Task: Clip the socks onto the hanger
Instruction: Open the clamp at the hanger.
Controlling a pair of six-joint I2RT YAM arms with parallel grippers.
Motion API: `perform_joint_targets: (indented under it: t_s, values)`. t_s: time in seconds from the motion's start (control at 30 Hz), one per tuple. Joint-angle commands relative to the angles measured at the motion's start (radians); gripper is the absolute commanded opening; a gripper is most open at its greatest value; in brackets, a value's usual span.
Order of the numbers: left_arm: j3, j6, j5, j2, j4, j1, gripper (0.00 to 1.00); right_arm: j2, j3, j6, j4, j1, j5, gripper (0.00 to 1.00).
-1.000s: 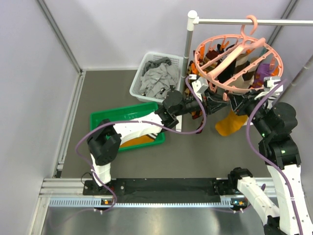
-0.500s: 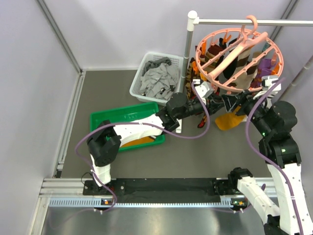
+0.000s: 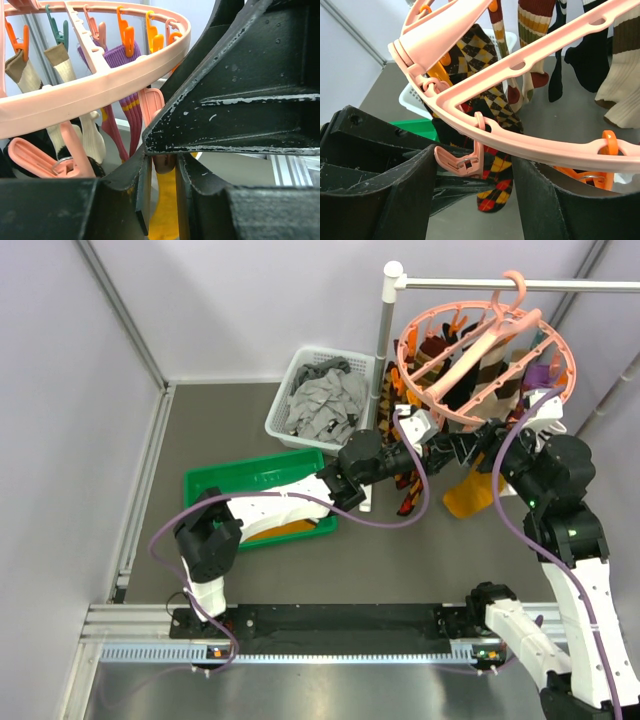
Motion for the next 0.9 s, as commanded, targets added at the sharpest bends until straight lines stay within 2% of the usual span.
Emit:
perform_joint_targets:
  t_s: [0.0,0.23,0.33,0.5,0.6,0.63,0.73,0.77,0.87]
  values:
    - [-0.009,0.034,0.018,-0.049,-0.009,-0.018,0.0,0.017,0.044,0.006,0.065,0.004,-0.022,0.59]
    - [-0.004,0.048,0.022,-0.05,-0.025,-0.023,0.0,0.024,0.043,0.034,0.088,0.004,-0.047,0.52]
    - [-0.001,0.049,0.028,-0.047,-0.031,-0.024,0.0,0.024,0.044,0.035,0.091,0.006,-0.05,0.45]
    - [-0.009,0.049,0.025,-0.052,-0.035,-0.024,0.04,0.014,0.037,0.037,0.088,0.006,-0.044,0.28]
    - [-0.019,0.051,0.016,-0.06,-0.031,-0.026,0.12,0.006,0.032,0.037,0.085,0.006,-0.041,0.18]
    - [-0.026,0.051,0.015,-0.066,-0.028,-0.024,0.2,0.005,0.031,0.04,0.085,0.006,-0.041,0.16]
    - [-0.045,0.045,-0.007,-0.081,-0.012,-0.024,0.28,-0.005,0.023,0.046,0.085,0.006,-0.033,0.07]
    - [-0.052,0.043,-0.013,-0.086,-0.011,-0.024,0.36,-0.006,0.02,0.046,0.085,0.004,-0.028,0.04]
    - [-0.078,0.037,-0.036,-0.115,-0.012,-0.024,0.49,-0.012,0.009,0.054,0.091,0.004,-0.021,0.01]
